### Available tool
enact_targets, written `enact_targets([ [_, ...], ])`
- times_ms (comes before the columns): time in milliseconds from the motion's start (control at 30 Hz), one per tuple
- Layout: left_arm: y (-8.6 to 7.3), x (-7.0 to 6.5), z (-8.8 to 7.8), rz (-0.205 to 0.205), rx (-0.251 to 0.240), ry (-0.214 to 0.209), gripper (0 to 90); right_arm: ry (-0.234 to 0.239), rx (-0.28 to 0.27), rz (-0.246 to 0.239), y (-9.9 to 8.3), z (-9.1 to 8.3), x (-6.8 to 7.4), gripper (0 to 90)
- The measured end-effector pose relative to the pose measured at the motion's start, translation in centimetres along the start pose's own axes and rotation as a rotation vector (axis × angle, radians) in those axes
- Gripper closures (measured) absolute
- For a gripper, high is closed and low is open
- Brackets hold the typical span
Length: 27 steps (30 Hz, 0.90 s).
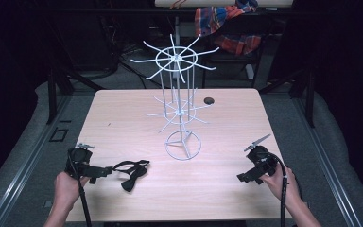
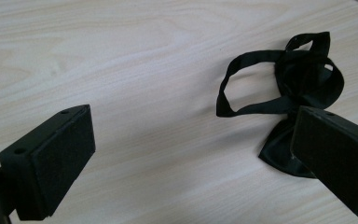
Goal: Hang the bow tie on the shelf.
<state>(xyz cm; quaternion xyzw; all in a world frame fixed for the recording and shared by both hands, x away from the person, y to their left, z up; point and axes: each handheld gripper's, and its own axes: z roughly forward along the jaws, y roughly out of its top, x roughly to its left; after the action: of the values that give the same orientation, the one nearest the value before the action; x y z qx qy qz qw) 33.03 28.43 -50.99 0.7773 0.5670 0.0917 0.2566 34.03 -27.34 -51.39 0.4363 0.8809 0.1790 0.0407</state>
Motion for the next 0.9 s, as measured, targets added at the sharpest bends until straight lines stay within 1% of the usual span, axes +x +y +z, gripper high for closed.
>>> enact_targets([
  [33,0.2,-0.1,-0.1,0.004,-0.007,-0.001,0.0,0.008,-0.012,0.007,0.0,0.0,0.0,7.7],
  [67,0.2,-0.1,-0.1,0.004,-0.007,-0.001,0.0,0.008,-0.012,0.007,0.0,0.0,0.0,7.7],
  [100,0.5,-0.2,-0.2,0.002,-0.023,-0.002,0.0,0.006,-0.012,0.009,0.0,0.0,0.0,8.1],
  [133,0.5,-0.2,-0.2,0.002,-0.023,-0.002,0.0,0.006,-0.012,0.009,0.0,0.0,0.0,8.1],
  [167,0.7,-0.2,-0.2,0.005,-0.032,-0.002,0.0,-0.001,-0.001,0.001,0.0,0.0,0.0,8.1],
  [200,0.9,-0.2,-0.2,0.002,-0.038,-0.003,0.0,0.012,-0.006,0.010,0.1,0.1,0.1,8.3],
  [233,1.3,-0.1,-0.1,0.000,-0.046,-0.010,0.0,0.012,-0.009,0.011,0.1,0.2,0.2,8.3],
  [267,1.3,-0.1,-0.1,0.000,-0.046,-0.010,0.0,0.012,-0.009,0.011,0.1,0.2,0.2,8.3],
  [300,1.6,-0.2,0.1,0.001,-0.048,-0.018,0.0,0.006,-0.006,0.006,0.1,0.3,0.2,8.5],
  [333,1.8,-0.2,0.2,0.003,-0.048,-0.021,0.0,0.006,0.008,0.001,0.2,0.2,0.1,8.6],
  [433,2.1,-0.3,0.5,0.011,-0.044,-0.025,0.0,0.007,-0.004,0.011,0.2,0.3,0.2,9.0],
  [533,2.6,-0.6,1.1,0.017,-0.031,-0.031,0.0,0.003,-0.005,0.010,0.1,0.3,0.2,9.4],
  [600,3.0,-1.0,1.8,0.029,-0.007,-0.033,0.0,0.002,0.000,0.006,0.1,0.2,0.2,9.6],
  [633,3.0,-1.0,1.8,0.029,-0.007,-0.033,0.2,0.003,0.000,0.006,0.1,0.3,0.2,9.7],
  [667,3.2,-1.3,2.2,0.044,0.011,-0.033,0.3,0.003,0.002,0.008,0.1,0.3,0.2,9.8],
  [700,3.2,-1.3,2.2,0.044,0.011,-0.033,0.3,0.003,0.002,0.008,0.1,0.3,0.2,9.8],
  [767,3.5,-1.5,2.9,0.058,0.036,-0.030,0.3,0.005,0.010,0.008,0.1,0.3,0.2,10.0],
  [800,3.5,-1.5,2.9,0.058,0.036,-0.030,0.3,0.005,0.010,0.008,0.1,0.3,0.2,10.0],
  [833,3.7,-1.5,3.4,0.061,0.055,-0.025,0.3,0.005,0.012,0.010,0.1,0.3,0.2,10.2],
  [867,3.7,-1.5,3.4,0.061,0.055,-0.025,0.3,0.005,0.012,0.010,0.1,0.3,0.2,10.2],
  [900,3.8,-1.6,3.8,0.061,0.075,-0.032,0.4,0.005,0.015,0.007,0.2,0.3,0.2,10.6],
])
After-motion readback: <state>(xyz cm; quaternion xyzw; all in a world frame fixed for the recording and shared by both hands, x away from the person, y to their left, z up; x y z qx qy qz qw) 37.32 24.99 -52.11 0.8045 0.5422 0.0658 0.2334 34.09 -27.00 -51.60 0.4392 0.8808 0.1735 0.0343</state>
